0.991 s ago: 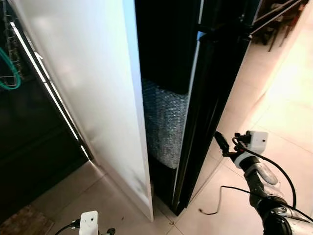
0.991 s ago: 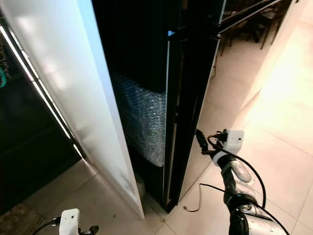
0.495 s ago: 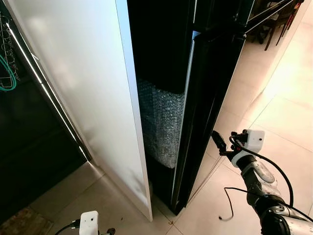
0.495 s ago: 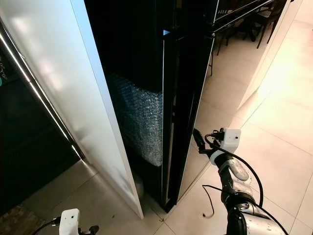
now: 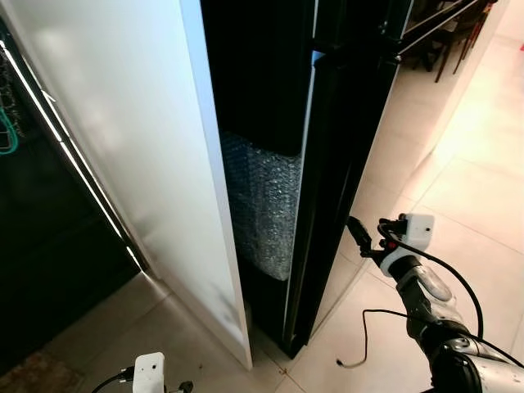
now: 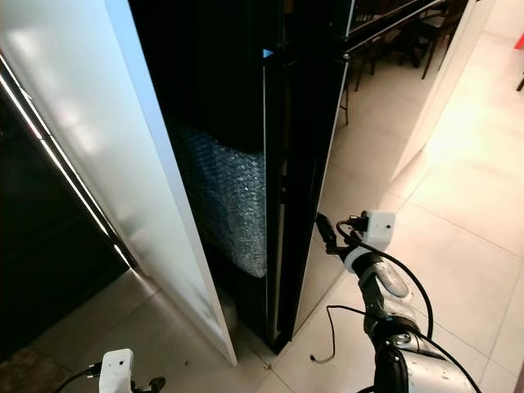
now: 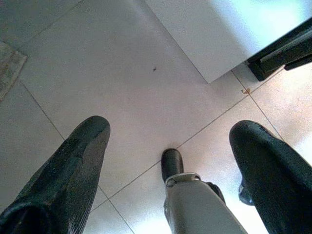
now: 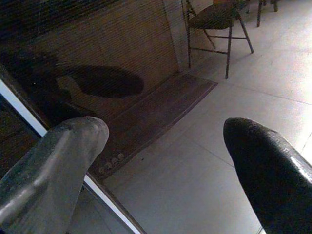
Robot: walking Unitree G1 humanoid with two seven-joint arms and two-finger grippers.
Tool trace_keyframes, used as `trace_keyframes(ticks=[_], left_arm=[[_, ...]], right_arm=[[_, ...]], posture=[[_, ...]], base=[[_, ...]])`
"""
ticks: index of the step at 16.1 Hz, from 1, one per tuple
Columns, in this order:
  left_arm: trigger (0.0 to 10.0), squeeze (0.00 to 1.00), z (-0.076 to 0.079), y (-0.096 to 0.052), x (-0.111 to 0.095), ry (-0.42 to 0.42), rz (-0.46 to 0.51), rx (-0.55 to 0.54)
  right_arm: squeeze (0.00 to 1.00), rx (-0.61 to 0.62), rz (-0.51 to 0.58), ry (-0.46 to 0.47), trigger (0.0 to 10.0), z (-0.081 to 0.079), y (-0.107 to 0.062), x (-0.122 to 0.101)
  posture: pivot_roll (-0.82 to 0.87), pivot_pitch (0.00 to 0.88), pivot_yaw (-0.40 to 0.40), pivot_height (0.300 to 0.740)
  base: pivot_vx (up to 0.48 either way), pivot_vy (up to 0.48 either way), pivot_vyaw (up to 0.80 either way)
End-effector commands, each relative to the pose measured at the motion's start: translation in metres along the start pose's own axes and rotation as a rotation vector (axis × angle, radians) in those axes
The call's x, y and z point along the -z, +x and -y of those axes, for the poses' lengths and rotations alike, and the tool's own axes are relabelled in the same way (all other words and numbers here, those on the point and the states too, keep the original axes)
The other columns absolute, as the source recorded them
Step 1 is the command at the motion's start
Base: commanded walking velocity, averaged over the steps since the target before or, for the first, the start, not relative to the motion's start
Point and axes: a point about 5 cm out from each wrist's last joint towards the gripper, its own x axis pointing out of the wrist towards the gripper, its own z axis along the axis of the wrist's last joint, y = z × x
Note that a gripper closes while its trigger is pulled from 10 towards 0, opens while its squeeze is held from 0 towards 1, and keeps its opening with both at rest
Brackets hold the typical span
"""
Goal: Restocking fridge
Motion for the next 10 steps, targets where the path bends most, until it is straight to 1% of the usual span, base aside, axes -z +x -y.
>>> trace_keyframes(ticks=[1, 3, 4, 5, 7, 9, 10], left_arm=[[10.0, 0.0, 0.0, 0.0, 0.003, 0.0, -0.013, -0.004], [10.0, 0.0, 0.001, 0.0, 0.003, -0.004, -0.013, -0.004], [10.0, 0.0, 0.001, -0.001, 0.004, -0.005, -0.013, -0.004], [10.0, 0.0, 0.001, -0.001, 0.004, -0.006, -0.014, -0.004], [10.0, 0.0, 0.002, -0.001, 0.004, -0.007, -0.014, -0.003], [10.0, 0.0, 0.002, -0.001, 0.005, 0.0, -0.016, -0.001], [10.0, 0.0, 0.002, -0.001, 0.005, 0.002, -0.016, 0.0]], right_arm=[[0.0, -0.128, 0.025, -0.048, 10.0, -0.03, 0.021, -0.014], [0.0, -0.117, 0.011, -0.047, 10.0, -0.027, 0.018, -0.009], [0.0, -0.098, 0.0, -0.047, 10.0, -0.023, 0.015, -0.006], [0.0, -0.056, -0.01, -0.052, 10.0, -0.015, 0.008, -0.001], [0.0, 0.066, -0.019, -0.046, 10.0, 0.007, -0.007, 0.007], [0.0, 0.235, -0.048, -0.054, 10.0, 0.034, -0.031, 0.019], [0.0, 0.316, -0.076, -0.092, 10.0, 0.047, -0.045, 0.025]], posture=[[-0.04, 0.0, 0.008, 0.74], [-0.04, 0.0, 0.003, 0.74], [-0.04, 0.0, 0.002, 0.74], [-0.04, 0.0, 0.0, 0.74], [-0.04, 0.0, -0.001, 0.74], [-0.04, 0.0, 0.001, 0.74], [-0.04, 0.0, 0.001, 0.74]], base=[[0.0, 0.0, 0.0], [0.0, 0.0, 0.0], [0.0, 0.0, 0.0], [0.0, 0.0, 0.0], [0.0, 0.0, 0.0], [0.0, 0.0, 0.0], [0.0, 0.0, 0.0]])
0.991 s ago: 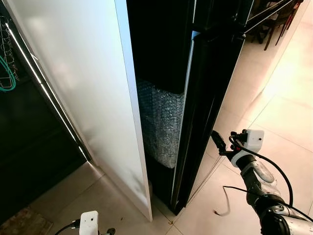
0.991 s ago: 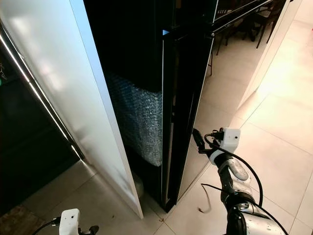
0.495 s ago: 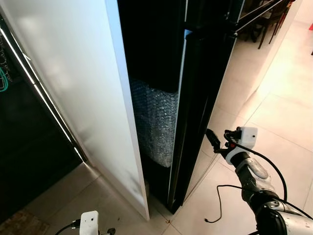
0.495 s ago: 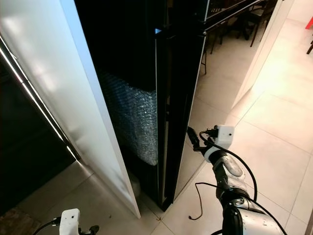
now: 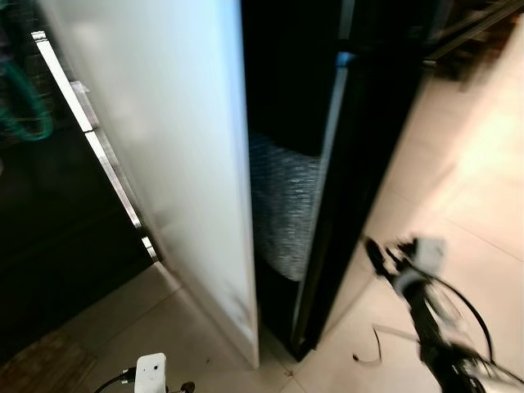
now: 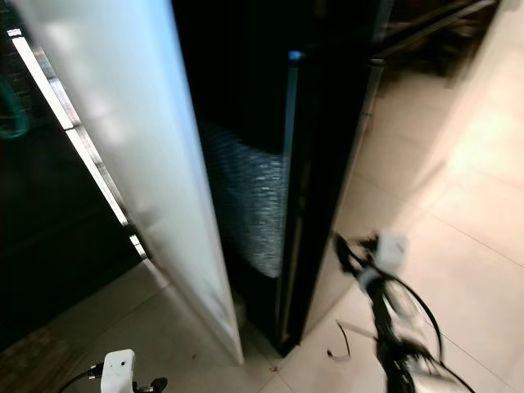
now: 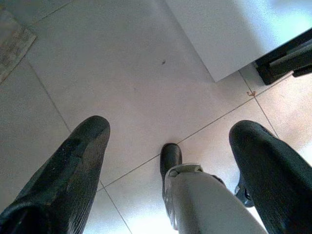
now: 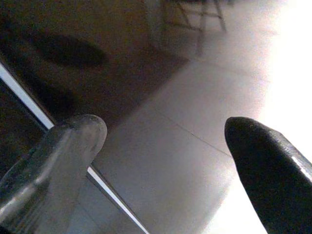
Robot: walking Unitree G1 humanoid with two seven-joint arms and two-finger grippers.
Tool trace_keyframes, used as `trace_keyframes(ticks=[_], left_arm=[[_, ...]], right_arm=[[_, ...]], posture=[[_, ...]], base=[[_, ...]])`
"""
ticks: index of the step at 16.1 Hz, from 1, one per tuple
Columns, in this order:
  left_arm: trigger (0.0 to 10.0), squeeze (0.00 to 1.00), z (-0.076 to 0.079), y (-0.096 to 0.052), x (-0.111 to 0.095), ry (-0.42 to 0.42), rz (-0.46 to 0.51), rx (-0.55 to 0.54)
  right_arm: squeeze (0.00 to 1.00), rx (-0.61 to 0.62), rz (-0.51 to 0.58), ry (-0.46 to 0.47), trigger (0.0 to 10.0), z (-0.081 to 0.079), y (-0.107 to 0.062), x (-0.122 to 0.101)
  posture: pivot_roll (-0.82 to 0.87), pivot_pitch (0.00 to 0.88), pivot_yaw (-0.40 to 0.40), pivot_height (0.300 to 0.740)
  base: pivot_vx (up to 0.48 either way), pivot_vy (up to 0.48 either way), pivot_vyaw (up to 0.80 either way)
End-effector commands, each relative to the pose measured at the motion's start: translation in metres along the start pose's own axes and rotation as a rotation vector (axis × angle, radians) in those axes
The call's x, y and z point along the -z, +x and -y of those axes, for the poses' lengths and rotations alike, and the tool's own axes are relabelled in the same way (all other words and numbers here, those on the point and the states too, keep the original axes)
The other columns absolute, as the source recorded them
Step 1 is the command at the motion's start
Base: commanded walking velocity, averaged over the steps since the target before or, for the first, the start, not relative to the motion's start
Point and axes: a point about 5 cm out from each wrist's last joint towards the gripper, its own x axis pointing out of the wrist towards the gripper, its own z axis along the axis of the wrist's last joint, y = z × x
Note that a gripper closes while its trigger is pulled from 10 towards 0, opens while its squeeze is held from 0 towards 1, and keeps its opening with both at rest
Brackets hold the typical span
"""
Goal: Restocking fridge
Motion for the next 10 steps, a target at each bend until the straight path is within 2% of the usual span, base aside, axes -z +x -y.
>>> trace_keyframes(ticks=[1, 2, 4, 5, 6, 7, 10], left_arm=[[10.0, 0.0, -0.001, -0.001, 0.003, 0.008, -0.012, -0.004], [10.0, 0.0, -0.001, -0.001, 0.003, 0.012, -0.012, -0.003], [10.0, 0.0, -0.001, -0.001, 0.003, 0.017, -0.013, -0.002], [10.0, 0.0, -0.001, -0.001, 0.003, 0.019, -0.013, -0.001], [10.0, 0.0, -0.001, -0.001, 0.003, 0.019, -0.012, 0.0], [10.0, 0.0, -0.001, 0.0, 0.002, 0.019, -0.012, -0.001], [10.0, 0.0, -0.001, 0.0, 0.002, 0.024, -0.016, -0.007]], right_arm=[[0.0, 0.07, -0.006, -0.045, 10.0, 0.013, -0.006, 0.001], [0.0, 0.152, -0.042, -0.049, 10.0, 0.027, -0.015, 0.011], [0.0, 0.229, -0.1, -0.032, 10.0, 0.038, -0.027, 0.026], [0.0, 0.252, -0.147, -0.019, 10.0, 0.038, -0.032, 0.038], [0.0, 0.268, -0.192, -0.005, 10.0, 0.038, -0.037, 0.048], [0.0, 0.268, -0.329, -0.016, 10.0, 0.03, -0.048, 0.075], [0.0, 0.234, -0.561, -0.065, 10.0, 0.016, -0.077, 0.122]], posture=[[-0.04, 0.0, 0.001, 0.74], [-0.05, 0.0, 0.005, 0.74], [-0.05, 0.0, 0.007, 0.74], [-0.05, 0.0, 0.007, 0.74], [-0.05, 0.0, 0.007, 0.74], [-0.05, 0.0, 0.006, 0.74], [-0.03, 0.0, -0.003, 0.74]], base=[[0.0, 0.0, 0.0], [0.0, 0.0, 0.0], [0.0, 0.0, 0.0], [0.0, 0.0, 0.0], [0.0, 0.0, 0.0], [0.0, 0.0, 0.0], [0.0, 0.0, 0.0]])
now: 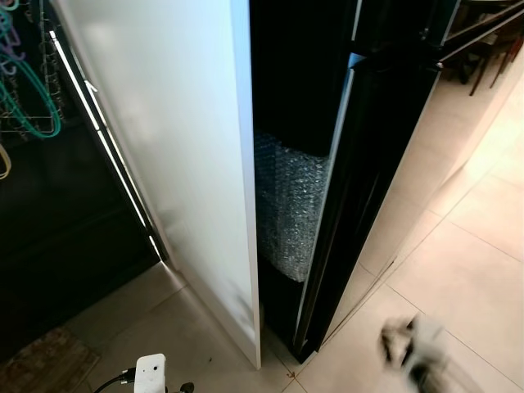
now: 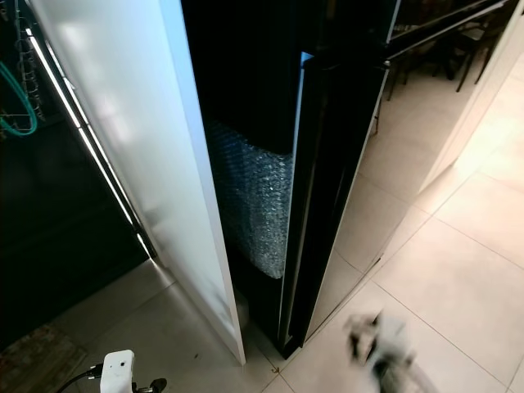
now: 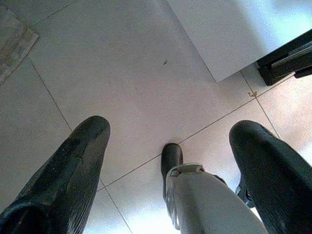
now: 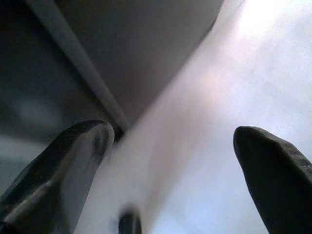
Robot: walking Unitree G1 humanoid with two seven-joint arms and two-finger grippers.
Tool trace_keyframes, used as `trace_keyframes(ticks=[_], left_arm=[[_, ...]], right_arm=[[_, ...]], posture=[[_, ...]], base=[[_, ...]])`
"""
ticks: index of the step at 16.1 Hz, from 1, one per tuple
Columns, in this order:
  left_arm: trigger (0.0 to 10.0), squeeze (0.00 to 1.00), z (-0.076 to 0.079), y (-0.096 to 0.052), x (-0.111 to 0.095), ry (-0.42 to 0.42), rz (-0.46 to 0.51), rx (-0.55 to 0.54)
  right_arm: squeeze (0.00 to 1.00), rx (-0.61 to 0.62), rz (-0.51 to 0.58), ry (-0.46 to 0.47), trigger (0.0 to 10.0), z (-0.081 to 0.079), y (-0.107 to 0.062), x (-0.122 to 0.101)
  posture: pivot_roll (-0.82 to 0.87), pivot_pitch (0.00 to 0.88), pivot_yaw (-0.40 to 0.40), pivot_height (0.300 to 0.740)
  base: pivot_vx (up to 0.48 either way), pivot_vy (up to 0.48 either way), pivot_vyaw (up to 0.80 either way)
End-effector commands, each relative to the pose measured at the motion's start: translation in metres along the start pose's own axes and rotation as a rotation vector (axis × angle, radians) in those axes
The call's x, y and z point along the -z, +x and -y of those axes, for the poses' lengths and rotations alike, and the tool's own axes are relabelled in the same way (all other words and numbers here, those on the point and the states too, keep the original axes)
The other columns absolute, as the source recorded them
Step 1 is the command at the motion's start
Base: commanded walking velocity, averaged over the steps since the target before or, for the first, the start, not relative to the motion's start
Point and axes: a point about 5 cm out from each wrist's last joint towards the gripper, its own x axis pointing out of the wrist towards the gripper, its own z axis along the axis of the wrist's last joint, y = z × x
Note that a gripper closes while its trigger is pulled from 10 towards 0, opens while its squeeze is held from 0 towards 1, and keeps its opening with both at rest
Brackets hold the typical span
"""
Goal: Restocking fridge
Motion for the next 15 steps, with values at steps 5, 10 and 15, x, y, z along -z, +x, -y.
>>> trace_keyframes(ticks=[5, 10, 15], left_arm=[[10.0, 0.0, 0.0, 0.0, 0.002, 0.018, -0.022, -0.006], [10.0, 0.0, 0.001, 0.0, 0.003, 0.035, -0.037, 0.006], [10.0, 0.0, 0.001, 0.0, 0.002, 0.061, -0.036, 0.007]], right_arm=[[0.0, -0.114, -0.107, -0.225, 10.0, -0.016, -0.005, 0.028], [0.0, -0.14, -0.095, -0.297, 10.0, -0.017, -0.002, 0.017], [0.0, -0.112, -0.096, -0.227, 10.0, -0.02, 0.0, 0.015]], posture=[[-0.03, 0.0, 0.0, 0.74], [-0.04, 0.0, -0.007, 0.74], [-0.03, 0.0, -0.006, 0.74]], base=[[0.0, 0.0, 0.0], [0.0, 0.0, 0.0], [0.0, -0.237, 0.0]])
